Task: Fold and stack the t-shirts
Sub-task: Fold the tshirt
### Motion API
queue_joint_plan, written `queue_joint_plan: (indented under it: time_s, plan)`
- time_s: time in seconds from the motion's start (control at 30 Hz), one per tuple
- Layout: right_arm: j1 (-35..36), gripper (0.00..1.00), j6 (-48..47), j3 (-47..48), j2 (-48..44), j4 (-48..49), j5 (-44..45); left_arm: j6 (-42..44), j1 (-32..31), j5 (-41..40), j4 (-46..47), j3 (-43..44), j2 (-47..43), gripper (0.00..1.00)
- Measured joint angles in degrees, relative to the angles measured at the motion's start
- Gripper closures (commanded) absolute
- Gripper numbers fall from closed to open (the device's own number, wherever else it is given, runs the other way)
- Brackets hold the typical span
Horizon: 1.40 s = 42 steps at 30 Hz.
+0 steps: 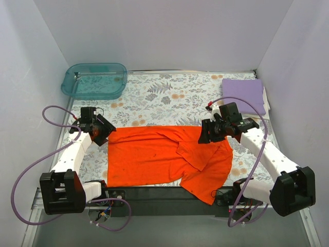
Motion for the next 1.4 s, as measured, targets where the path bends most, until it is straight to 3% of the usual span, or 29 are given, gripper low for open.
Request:
queue_joint_plan:
  time_s: [0.2,0.57,0.97,1.4]
  plan:
    - [1.18,0.52,-1.46,3.93,6.78,4.39,0.15,-3.04,0.0,-1.25,2.49,-2.16,1.79,0.44]
    - [11.61,0.5,-4.52,15.47,24.96,14.23,3.52,-5.66,0.0,-3.34,6.67,-3.08,6.51,0.43]
    - [20.96,0.53,-9.86,25.94,39.78,16.74,7.76,-5.81,0.0,-3.37,7.45,-5.05,6.6,0.49]
    - [23.32,0.88,-13.38,28.65,45.29,17.07,10.49,-4.79,0.0,-3.37,7.41,-5.77,6.05,0.49]
